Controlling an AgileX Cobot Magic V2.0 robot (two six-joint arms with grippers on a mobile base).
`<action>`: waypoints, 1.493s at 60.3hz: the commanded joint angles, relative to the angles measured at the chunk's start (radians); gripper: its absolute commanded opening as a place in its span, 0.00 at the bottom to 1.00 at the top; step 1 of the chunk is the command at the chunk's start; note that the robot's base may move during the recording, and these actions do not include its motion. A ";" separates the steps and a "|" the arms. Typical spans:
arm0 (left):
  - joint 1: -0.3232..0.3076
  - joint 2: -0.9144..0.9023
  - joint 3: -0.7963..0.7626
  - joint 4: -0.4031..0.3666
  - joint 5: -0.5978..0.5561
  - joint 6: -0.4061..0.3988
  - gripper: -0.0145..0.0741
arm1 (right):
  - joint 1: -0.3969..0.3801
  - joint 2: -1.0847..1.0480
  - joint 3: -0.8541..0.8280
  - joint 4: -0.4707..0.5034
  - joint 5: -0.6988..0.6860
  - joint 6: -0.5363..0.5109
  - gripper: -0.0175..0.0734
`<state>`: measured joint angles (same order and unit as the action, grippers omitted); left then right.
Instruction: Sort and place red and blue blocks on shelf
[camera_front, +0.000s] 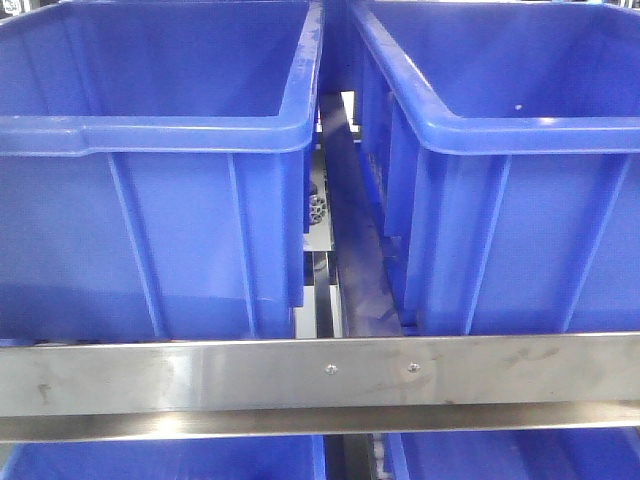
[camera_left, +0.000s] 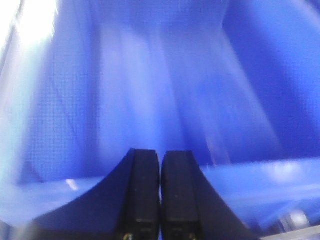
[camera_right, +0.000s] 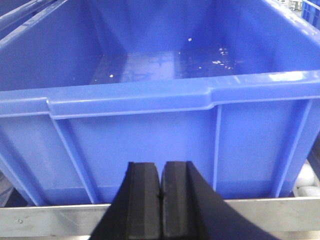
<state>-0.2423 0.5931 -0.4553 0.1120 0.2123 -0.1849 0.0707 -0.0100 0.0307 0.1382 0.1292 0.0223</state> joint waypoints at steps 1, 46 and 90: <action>0.029 -0.062 -0.020 0.029 -0.092 -0.010 0.30 | -0.003 -0.020 -0.020 -0.001 -0.094 -0.004 0.25; 0.195 -0.578 0.492 -0.054 -0.279 -0.010 0.30 | -0.003 -0.020 -0.020 -0.001 -0.094 -0.004 0.25; 0.220 -0.621 0.507 -0.050 -0.240 -0.010 0.30 | -0.003 -0.020 -0.020 -0.001 -0.094 -0.004 0.25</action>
<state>-0.0239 -0.0065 0.0081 0.0670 0.0476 -0.1849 0.0707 -0.0100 0.0307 0.1382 0.1292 0.0223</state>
